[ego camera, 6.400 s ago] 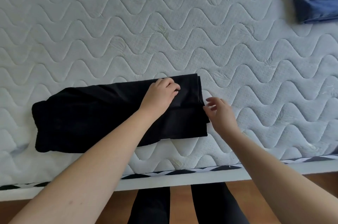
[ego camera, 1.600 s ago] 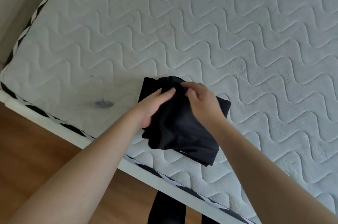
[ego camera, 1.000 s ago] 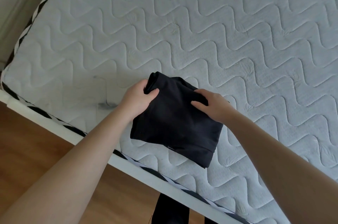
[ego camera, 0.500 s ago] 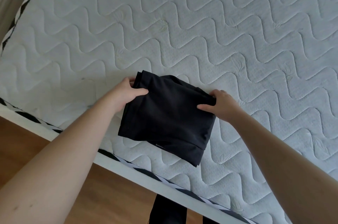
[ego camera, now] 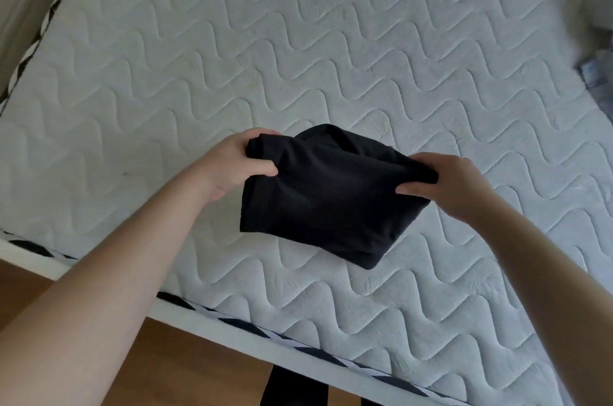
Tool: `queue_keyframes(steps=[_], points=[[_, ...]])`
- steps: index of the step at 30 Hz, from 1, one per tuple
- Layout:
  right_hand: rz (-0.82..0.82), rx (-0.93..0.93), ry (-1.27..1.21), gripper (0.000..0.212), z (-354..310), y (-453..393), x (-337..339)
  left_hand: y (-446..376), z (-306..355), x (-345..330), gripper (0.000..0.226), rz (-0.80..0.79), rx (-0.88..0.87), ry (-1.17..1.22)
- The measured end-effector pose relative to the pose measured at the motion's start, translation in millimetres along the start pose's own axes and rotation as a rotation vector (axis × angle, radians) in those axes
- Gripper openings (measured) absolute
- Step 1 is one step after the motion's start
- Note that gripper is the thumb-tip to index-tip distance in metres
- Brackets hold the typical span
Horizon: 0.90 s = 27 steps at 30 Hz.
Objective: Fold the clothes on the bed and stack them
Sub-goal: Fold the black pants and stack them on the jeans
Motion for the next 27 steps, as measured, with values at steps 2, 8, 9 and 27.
queue_keyframes(steps=[2,8,9,27], points=[[0.091,0.018,0.040,0.023,2.3,10.7,36.2,-6.5,32.7,-16.8,0.048,0.004,-0.110,-0.065],[0.459,0.077,0.121,0.020,37.1,49.5,111.1,-26.3,108.8,-77.9,0.049,0.122,-0.489,-0.429],[0.502,0.085,0.149,0.023,46.8,55.7,112.5,-29.5,110.9,-90.2,0.048,0.158,-0.533,-0.476],[0.438,-0.158,0.218,0.034,195.1,162.3,-65.2,18.3,-58.6,-222.0,0.044,0.151,-0.617,-1.035]])
Point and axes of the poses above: each hand's wrist, its own y-axis away from the middle knuckle, its own x-axis out of the back of the hand, z = x × y, the point moved 4 cm from there along -y, towards the middle knuckle, and after that the axes turned 4 degrees about -y, right-handed, at the moved point
